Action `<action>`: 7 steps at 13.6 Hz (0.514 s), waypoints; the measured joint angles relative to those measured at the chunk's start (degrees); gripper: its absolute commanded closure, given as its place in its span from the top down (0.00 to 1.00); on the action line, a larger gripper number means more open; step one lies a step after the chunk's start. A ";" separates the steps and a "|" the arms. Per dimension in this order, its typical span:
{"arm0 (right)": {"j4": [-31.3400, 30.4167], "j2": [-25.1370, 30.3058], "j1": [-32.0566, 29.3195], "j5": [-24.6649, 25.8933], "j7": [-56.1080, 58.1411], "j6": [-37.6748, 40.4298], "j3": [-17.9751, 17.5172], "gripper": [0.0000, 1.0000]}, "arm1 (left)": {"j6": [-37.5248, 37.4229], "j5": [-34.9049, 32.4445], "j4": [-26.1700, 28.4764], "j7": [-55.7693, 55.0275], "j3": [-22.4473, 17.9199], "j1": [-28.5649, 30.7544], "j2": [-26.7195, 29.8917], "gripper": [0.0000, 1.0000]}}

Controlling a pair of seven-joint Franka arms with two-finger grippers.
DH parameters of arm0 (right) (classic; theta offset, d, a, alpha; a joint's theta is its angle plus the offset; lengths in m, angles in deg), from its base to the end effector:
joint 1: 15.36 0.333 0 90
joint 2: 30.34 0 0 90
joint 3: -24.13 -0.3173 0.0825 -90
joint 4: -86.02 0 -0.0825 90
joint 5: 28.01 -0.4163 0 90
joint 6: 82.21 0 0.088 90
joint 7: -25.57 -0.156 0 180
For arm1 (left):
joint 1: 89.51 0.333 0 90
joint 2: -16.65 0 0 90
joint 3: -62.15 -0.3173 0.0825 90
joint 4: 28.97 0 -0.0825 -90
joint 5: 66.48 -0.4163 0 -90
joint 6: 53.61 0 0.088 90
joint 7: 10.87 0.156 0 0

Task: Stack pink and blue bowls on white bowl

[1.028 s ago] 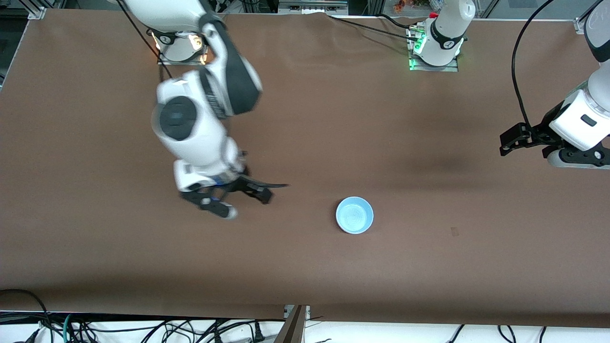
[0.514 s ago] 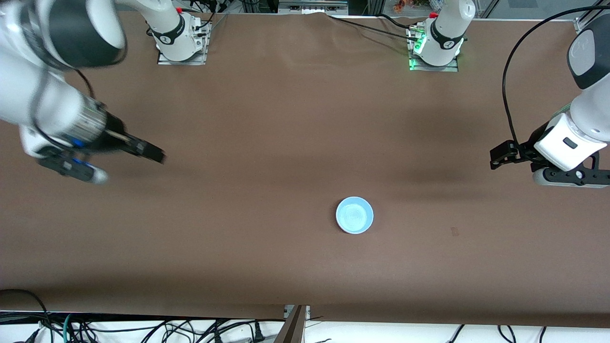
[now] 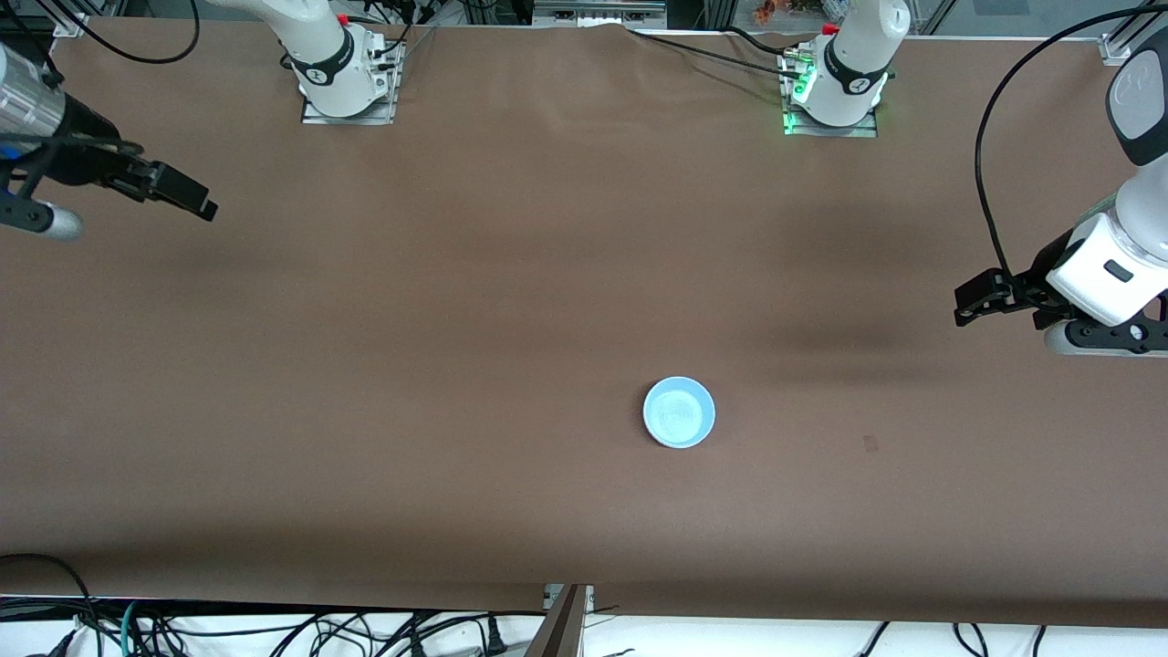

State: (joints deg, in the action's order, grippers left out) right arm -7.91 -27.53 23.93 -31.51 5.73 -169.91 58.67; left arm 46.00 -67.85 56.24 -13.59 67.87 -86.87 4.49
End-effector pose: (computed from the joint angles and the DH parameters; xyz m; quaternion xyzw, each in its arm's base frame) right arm 0.5630 0.0505 0.5629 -0.9899 0.1302 0.0428 0.0361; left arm 0.6643 -0.0274 0.5024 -0.9998 0.0036 -0.0201 0.0003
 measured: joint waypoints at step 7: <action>-1.60 0.40 0.81 2.36 3.48 -1.07 -0.47 1.00 | 0.00 0.00 -0.05 0.00 0.17 -0.01 0.01 1.00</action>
State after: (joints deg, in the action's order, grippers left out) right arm -9.51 -27.12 24.73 -29.16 9.21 -170.98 58.20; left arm 46.00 -67.85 56.19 -13.58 68.04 -86.88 4.49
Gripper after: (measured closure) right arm 0.000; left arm 0.000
